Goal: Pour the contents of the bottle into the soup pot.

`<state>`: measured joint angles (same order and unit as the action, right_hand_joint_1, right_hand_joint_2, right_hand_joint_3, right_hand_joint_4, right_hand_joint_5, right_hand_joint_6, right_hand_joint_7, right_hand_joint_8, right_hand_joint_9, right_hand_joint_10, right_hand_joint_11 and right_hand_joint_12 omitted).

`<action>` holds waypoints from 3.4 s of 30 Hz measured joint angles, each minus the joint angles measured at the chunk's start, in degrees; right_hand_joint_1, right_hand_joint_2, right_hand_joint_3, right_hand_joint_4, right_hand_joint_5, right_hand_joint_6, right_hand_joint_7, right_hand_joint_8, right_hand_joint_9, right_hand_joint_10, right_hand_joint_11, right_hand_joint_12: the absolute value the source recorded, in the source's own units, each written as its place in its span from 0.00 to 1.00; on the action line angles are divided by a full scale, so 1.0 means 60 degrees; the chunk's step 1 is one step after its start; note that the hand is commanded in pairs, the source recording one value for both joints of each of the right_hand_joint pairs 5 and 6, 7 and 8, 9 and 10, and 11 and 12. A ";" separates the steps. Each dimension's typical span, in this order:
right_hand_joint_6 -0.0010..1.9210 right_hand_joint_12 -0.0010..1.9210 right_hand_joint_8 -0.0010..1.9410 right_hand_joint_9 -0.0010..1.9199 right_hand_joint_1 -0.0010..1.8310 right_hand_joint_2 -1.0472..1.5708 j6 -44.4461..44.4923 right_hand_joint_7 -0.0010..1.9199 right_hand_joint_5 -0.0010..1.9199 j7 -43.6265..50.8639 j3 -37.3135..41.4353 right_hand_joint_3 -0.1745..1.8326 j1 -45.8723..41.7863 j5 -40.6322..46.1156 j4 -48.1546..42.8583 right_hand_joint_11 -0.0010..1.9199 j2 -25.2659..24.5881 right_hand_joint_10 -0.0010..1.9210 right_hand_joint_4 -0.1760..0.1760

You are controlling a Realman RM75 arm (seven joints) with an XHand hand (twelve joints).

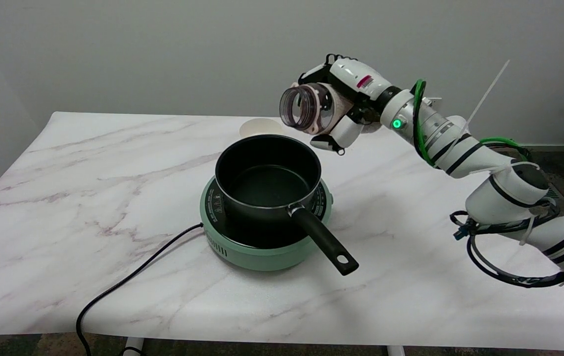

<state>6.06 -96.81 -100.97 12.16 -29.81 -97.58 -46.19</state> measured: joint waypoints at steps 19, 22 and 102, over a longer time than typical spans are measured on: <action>0.73 0.57 0.69 0.66 0.84 0.45 -0.0339 0.70 0.73 -0.0029 -0.0321 0.80 -0.0141 -0.2777 -0.0461 0.57 -0.0127 0.66 0.50; 0.73 0.56 0.68 0.66 0.84 0.45 -0.0273 0.69 0.73 -0.0050 -0.0321 0.81 -0.0133 -0.3128 -0.0466 0.56 -0.0133 0.66 0.50; 0.78 0.56 0.68 0.64 0.81 0.50 0.2286 0.69 0.78 -0.0296 -0.0162 0.74 0.1538 -0.7273 0.0328 0.56 0.0064 0.64 0.50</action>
<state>19.78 -98.58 -101.94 21.39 -73.45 -95.61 -45.81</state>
